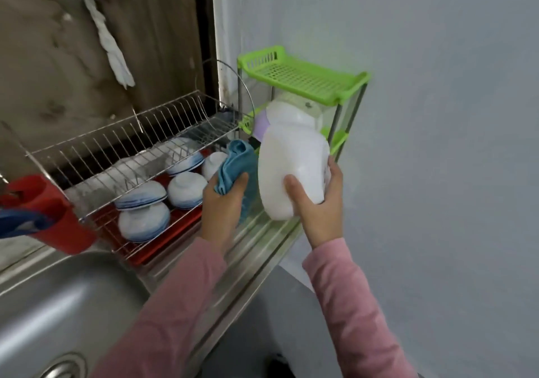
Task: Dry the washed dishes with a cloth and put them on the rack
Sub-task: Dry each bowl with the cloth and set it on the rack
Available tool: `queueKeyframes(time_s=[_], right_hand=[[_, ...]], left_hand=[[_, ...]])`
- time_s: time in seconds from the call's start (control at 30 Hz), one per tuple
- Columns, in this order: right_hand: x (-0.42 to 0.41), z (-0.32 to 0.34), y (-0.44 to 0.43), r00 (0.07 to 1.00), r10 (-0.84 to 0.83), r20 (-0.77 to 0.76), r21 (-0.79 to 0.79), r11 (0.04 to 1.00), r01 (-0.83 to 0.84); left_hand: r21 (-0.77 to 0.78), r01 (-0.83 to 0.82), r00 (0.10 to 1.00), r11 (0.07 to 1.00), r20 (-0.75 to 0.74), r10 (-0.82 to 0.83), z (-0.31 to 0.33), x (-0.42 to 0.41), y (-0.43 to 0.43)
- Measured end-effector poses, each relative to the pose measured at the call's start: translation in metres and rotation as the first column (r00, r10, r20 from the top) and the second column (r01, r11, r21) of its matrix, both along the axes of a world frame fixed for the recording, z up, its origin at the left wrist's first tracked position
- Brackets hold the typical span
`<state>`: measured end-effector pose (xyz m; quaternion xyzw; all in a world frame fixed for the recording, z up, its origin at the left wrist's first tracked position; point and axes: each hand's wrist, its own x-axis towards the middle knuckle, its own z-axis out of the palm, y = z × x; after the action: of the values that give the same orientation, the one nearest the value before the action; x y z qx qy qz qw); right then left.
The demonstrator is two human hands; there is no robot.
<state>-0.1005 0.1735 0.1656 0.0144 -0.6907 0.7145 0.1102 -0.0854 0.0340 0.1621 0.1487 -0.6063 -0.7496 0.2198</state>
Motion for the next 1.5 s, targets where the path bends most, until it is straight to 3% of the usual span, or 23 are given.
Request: queueKeyframes(time_s=[0.33, 0.57, 0.73, 0.87, 1.03, 1.1, 1.2, 1.27, 1.4, 1.5], right_hand=[[-0.153, 0.128, -0.003, 0.941, 0.099, -0.323, 0.189, 0.981, -0.038], [-0.234, 0.152, 0.007, 0.973, 0.056, -0.222, 0.375, 0.926, 0.033], [-0.263, 0.149, 0.005, 0.992, 0.052, -0.111, 0.627, 0.779, 0.029], [-0.266, 0.142, -0.002, 0.997, 0.062, -0.035, 0.720, 0.694, -0.018], [-0.262, 0.142, 0.003, 0.990, 0.070, -0.123, 0.823, 0.565, 0.062], [-0.255, 0.146, 0.002, 0.966, 0.104, -0.238, 0.788, 0.601, 0.130], [-0.234, 0.149, -0.006, 0.866, 0.137, -0.481, 0.571, 0.798, 0.191], [-0.215, 0.148, -0.016, 0.790, 0.178, -0.587, 0.460, 0.876, 0.145], [-0.158, 0.136, -0.041, 0.738, 0.318, -0.595, 0.414, 0.908, -0.057], [-0.103, 0.120, -0.061, 0.753, 0.451, -0.479, 0.379, 0.880, -0.286]], left_hand=[[-0.005, -0.057, 0.978, 0.998, -0.202, 0.054, 0.101, -0.137, -0.003], [-0.076, -0.199, 0.963, 0.977, -0.199, 0.181, 0.119, -0.191, -0.003], [-0.105, -0.243, 0.955, 0.964, -0.200, 0.219, 0.121, -0.204, -0.001], [-0.106, -0.277, 0.950, 0.955, -0.176, 0.256, 0.116, -0.207, 0.002], [-0.078, -0.323, 0.934, 0.943, -0.188, 0.304, 0.110, -0.201, 0.006], [-0.081, -0.327, 0.932, 0.941, -0.194, 0.307, 0.108, -0.194, 0.007], [-0.086, -0.325, 0.930, 0.942, -0.209, 0.302, 0.105, -0.175, 0.004], [-0.091, -0.322, 0.929, 0.942, -0.219, 0.297, 0.103, -0.154, -0.001], [-0.109, -0.376, 0.912, 0.920, -0.220, 0.346, 0.096, -0.092, -0.012], [-0.119, -0.417, 0.898, 0.901, -0.203, 0.389, 0.089, -0.031, -0.020]])
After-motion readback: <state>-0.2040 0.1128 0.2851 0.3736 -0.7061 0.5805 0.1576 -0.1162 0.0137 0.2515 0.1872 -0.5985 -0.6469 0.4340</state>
